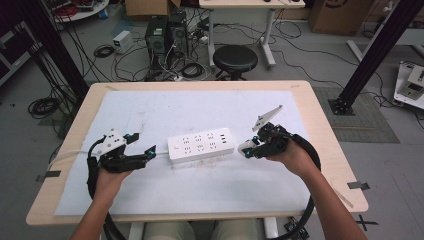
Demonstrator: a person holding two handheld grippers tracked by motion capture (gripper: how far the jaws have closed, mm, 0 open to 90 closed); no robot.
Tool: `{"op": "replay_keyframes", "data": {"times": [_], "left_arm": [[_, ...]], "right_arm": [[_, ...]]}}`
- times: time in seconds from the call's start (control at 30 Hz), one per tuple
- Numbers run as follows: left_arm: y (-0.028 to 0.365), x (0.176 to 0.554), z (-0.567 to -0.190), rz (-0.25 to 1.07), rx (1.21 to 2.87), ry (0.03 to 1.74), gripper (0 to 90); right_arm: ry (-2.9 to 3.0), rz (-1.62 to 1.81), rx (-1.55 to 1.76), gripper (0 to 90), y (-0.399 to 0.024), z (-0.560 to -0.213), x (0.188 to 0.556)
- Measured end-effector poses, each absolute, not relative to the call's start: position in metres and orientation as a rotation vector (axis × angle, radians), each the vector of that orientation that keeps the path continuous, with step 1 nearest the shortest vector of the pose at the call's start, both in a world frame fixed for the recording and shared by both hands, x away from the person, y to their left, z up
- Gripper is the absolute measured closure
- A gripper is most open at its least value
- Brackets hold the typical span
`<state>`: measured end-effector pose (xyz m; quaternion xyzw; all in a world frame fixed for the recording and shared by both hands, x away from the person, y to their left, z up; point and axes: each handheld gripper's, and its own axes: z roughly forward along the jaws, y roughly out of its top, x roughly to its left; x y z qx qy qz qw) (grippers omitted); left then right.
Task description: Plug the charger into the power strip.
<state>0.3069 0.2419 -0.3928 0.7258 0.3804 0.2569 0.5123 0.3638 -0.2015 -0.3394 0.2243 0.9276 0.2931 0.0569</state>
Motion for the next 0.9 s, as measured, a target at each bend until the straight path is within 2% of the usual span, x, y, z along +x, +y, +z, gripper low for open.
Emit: {"op": "replay_keyframes", "data": {"times": [0.9], "left_arm": [[0.257,0.311,-0.400,0.624,1.728,0.958,22.2]], "right_arm": [[2.858,0.815,0.387,63.3,-0.150,-0.319,0.409]]}}
